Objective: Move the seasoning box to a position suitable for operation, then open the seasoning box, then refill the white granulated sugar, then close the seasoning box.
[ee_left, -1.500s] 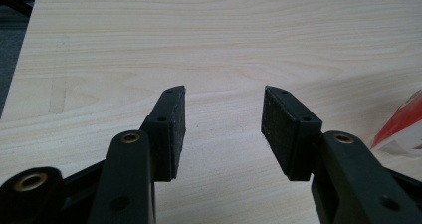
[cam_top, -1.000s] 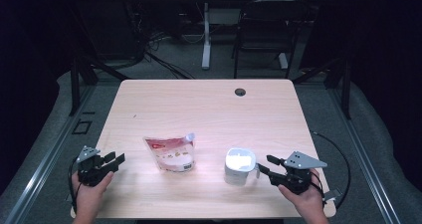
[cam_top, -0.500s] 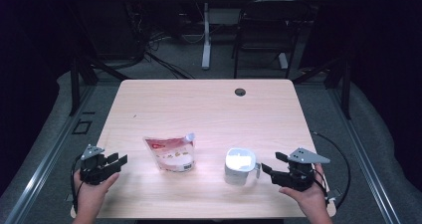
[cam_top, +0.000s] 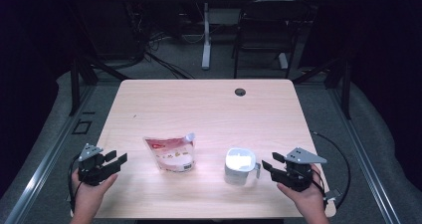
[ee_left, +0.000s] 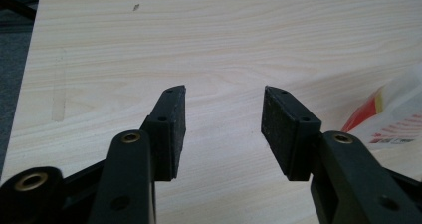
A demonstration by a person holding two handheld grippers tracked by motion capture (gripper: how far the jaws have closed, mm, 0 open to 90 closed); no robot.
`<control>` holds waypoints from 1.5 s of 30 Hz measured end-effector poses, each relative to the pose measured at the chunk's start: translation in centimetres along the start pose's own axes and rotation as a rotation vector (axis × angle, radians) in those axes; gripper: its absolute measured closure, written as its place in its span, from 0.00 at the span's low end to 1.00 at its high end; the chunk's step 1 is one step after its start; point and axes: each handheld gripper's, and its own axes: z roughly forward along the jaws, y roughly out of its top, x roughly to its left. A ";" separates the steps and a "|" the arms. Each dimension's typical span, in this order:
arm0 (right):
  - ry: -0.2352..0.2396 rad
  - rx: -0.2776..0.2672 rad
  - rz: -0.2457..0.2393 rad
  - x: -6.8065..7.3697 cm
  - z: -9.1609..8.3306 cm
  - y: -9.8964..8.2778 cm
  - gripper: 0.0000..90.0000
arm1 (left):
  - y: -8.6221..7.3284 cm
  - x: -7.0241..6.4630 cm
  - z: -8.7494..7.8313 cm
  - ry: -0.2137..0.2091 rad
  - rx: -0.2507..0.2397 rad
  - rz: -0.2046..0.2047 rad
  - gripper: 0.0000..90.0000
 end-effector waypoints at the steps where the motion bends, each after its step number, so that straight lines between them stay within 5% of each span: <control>1: -0.006 -0.010 0.002 0.1 -0.1 0.1 0.56 | 0.0 0.0 0.0 -0.001 -0.005 0.001 0.57; 6: -0.024 -0.013 0.019 0.3 -0.3 0.4 0.57 | 0.1 -0.3 -0.2 -0.010 -0.010 0.029 0.57; 11: -0.035 -0.025 0.004 0.6 -0.9 0.9 0.72 | -0.1 -0.4 -0.2 -0.024 -0.006 0.029 0.57; 17: -0.031 -0.063 -0.030 1.1 -1.6 1.6 0.78 | -0.3 0.2 -0.2 -0.045 0.018 -0.008 0.60; 23: 0.001 -0.040 -0.013 1.6 -1.3 1.7 0.77 | -0.5 0.1 -0.1 -0.050 0.013 0.005 0.60; 37: -0.022 -0.024 -0.007 2.5 -0.6 2.0 0.76 | -0.5 -0.3 0.1 -0.022 0.026 0.036 0.66; 45: 0.000 -0.012 0.015 2.7 -0.7 2.2 0.86 | -0.6 -0.3 0.0 -0.020 0.032 0.039 0.68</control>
